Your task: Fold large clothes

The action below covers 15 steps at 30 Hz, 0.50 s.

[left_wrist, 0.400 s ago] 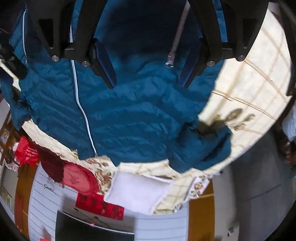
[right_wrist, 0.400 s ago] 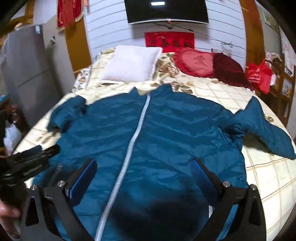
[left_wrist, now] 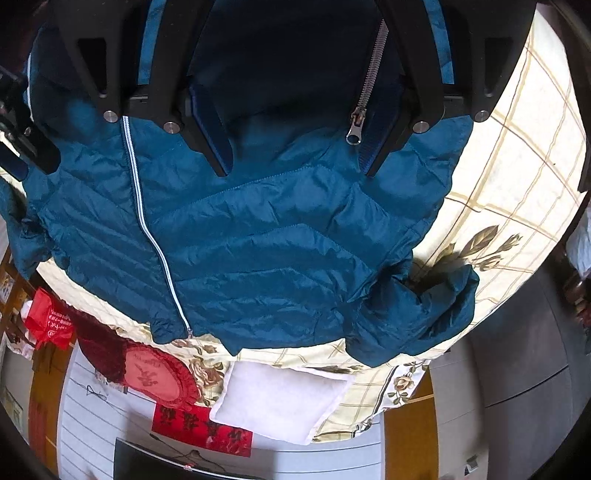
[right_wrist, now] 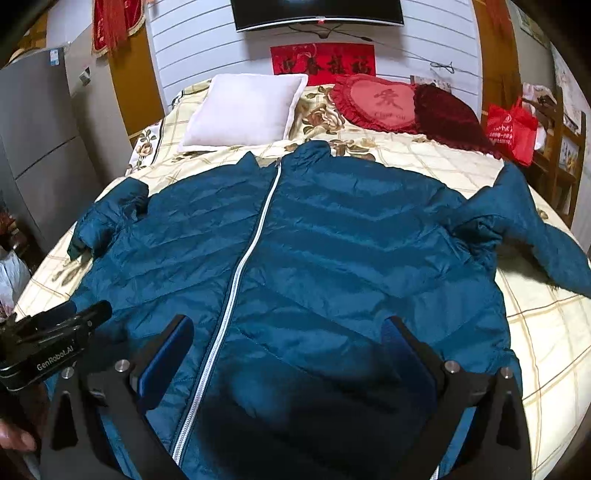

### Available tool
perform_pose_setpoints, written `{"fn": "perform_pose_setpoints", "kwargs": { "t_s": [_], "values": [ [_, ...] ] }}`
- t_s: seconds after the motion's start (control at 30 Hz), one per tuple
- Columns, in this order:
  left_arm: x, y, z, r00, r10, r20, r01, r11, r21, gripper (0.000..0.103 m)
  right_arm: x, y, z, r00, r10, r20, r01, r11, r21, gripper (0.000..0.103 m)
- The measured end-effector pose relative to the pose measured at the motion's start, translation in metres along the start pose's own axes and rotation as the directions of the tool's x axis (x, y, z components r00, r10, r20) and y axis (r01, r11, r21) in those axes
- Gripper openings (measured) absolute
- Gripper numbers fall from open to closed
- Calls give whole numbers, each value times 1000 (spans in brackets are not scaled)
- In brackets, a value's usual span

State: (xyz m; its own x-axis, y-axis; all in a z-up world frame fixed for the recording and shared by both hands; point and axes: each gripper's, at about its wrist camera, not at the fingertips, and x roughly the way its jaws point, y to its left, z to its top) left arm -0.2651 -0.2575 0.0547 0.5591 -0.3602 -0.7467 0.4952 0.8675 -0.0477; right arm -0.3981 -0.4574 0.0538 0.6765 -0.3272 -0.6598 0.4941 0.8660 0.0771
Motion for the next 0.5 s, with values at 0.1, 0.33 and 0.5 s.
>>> {"fn": "perform_pose_setpoints", "kwargs": {
  "t_s": [0.1,0.33,0.5],
  "values": [
    [0,-2,-2,1000,4,4,-4,1000,6,54,2,7,-4,1000,-10,2,10,1000,-17,103],
    [0,-3,-2,1000,1,10,-1,1000,17,54,2,10,-5,1000,8,17,-7,1000,-29,103],
    [0,-4,-3,1000,0,10,-1,1000,22,54,-2,10,-6,999,-34,-24,33,999,-18,103]
  ]
}}
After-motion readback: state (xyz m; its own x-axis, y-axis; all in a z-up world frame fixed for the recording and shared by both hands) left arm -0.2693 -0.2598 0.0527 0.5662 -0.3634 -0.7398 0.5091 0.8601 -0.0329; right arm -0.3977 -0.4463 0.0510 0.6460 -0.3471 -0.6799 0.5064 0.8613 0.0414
